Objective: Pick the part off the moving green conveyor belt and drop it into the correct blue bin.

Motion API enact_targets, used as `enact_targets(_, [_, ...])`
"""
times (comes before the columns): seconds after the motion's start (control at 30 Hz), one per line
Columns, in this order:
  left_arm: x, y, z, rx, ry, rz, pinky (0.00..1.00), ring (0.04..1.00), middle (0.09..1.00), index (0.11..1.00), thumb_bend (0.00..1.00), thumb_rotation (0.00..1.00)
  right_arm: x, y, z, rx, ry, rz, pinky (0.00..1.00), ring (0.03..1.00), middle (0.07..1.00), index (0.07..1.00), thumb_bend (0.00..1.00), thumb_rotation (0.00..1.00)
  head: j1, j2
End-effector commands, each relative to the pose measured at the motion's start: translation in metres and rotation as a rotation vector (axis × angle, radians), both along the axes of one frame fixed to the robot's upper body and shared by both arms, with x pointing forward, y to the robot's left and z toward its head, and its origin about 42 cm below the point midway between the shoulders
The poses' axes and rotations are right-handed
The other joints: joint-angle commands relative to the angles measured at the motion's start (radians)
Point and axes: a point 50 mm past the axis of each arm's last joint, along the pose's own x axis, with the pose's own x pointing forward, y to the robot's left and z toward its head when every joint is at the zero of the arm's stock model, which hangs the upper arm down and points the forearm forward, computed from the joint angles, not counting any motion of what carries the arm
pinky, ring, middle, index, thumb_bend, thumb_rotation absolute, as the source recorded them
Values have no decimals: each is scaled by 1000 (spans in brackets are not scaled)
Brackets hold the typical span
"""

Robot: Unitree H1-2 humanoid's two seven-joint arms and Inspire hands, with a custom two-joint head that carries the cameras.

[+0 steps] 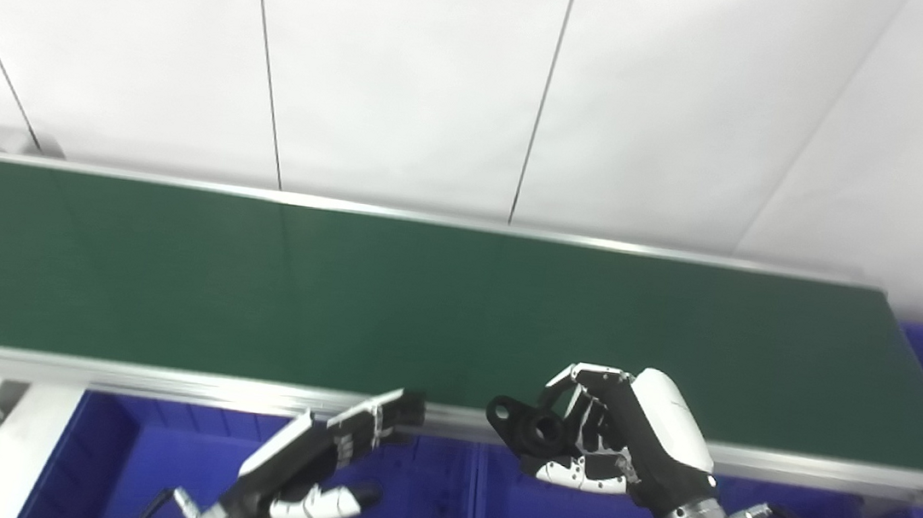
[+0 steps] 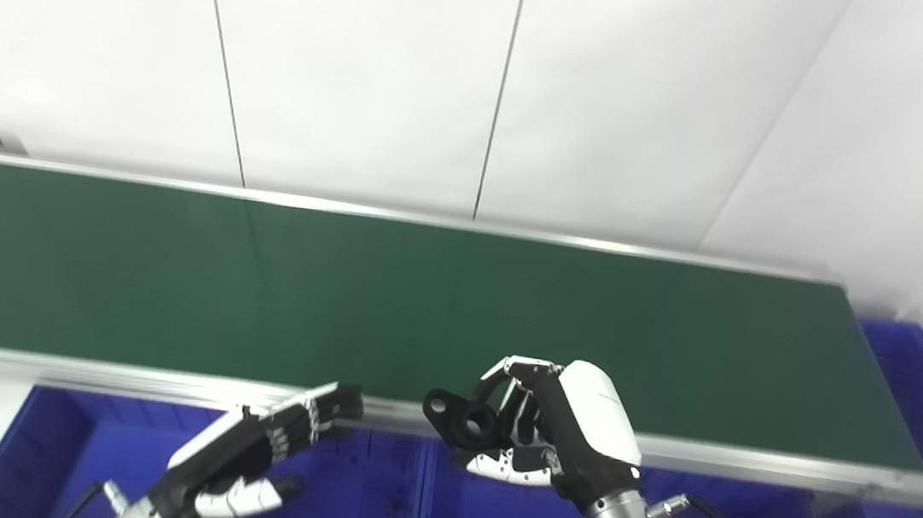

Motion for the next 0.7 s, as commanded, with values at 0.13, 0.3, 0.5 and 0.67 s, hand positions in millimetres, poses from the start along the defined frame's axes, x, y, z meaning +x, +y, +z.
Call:
enact_targets(0.13, [14, 0, 22, -29, -102, -21, 862, 910, 932, 913, 483, 637, -6, 6, -17, -101, -11, -35, 119, 177, 268, 488, 518, 121, -12, 22])
enact_targets(0.3, [14, -3, 23, -29, -107, -22, 855, 903, 928, 909, 471, 616, -6, 15, -31, -289, 251, 31, 341, 408, 495, 615, 611, 166, -9, 20])
enact_targets(0.5, [12, -2, 22, -32, -103, -25, 865, 914, 937, 914, 492, 676, -5, 26, -52, -416, 506, 92, 714, 782, 807, 834, 694, 372, -5, 20])
enact_targets(0.67, [11, 0, 21, -31, -98, -21, 863, 913, 937, 915, 487, 673, -3, 29, -51, -474, 531, 75, 872, 866, 860, 860, 680, 434, -10, 19])
